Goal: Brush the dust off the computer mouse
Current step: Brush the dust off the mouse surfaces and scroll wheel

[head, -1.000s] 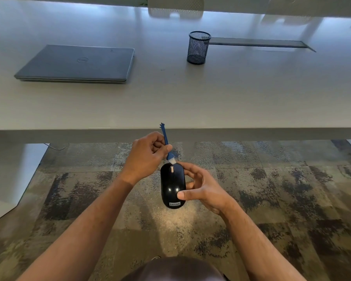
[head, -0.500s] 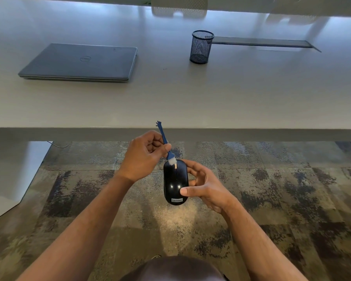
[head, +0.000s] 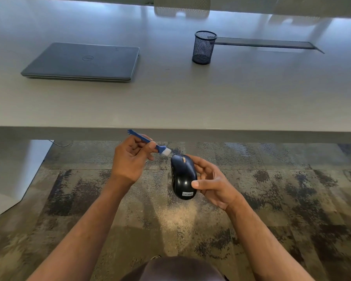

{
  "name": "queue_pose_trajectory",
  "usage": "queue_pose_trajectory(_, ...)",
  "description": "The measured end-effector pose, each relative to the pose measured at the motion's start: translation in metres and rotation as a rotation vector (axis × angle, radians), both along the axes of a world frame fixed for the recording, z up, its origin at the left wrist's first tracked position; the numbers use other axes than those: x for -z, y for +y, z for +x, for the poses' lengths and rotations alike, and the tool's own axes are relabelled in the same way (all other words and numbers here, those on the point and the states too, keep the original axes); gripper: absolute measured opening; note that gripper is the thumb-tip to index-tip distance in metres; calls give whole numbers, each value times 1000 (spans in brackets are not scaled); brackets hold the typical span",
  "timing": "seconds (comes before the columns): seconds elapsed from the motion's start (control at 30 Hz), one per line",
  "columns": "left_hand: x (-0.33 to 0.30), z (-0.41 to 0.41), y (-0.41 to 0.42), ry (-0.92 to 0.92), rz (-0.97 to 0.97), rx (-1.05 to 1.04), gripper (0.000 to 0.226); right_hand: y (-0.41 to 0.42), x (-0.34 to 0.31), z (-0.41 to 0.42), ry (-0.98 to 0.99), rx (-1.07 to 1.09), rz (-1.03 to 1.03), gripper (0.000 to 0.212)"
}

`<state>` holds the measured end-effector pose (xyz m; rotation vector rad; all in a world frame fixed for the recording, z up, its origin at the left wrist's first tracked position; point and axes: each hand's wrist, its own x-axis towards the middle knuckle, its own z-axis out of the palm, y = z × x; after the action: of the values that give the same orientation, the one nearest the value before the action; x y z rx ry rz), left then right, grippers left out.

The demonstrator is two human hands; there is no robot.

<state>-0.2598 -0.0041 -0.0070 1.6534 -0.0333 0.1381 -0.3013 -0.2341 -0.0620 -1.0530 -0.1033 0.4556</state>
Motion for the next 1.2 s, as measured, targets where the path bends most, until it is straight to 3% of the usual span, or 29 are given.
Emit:
queue_pose_trajectory(0.47,-7,-19,-14,-54,-193,-10,6,-4,-16,18,-17,-26,86,85)
queue_pose_trajectory(0.67,-3,-30,-18,-73,-341,84,8,-8,-17,23,-10,8,93,86)
queue_pose_trajectory(0.97,-7,-22,-16,-88,-248,-121,7,-7,-20,22,-14,-20,97,81)
queue_pose_trajectory(1.2,-5,-26,-17,-80,-277,8,8,-7,-20,27,-18,15,98,86)
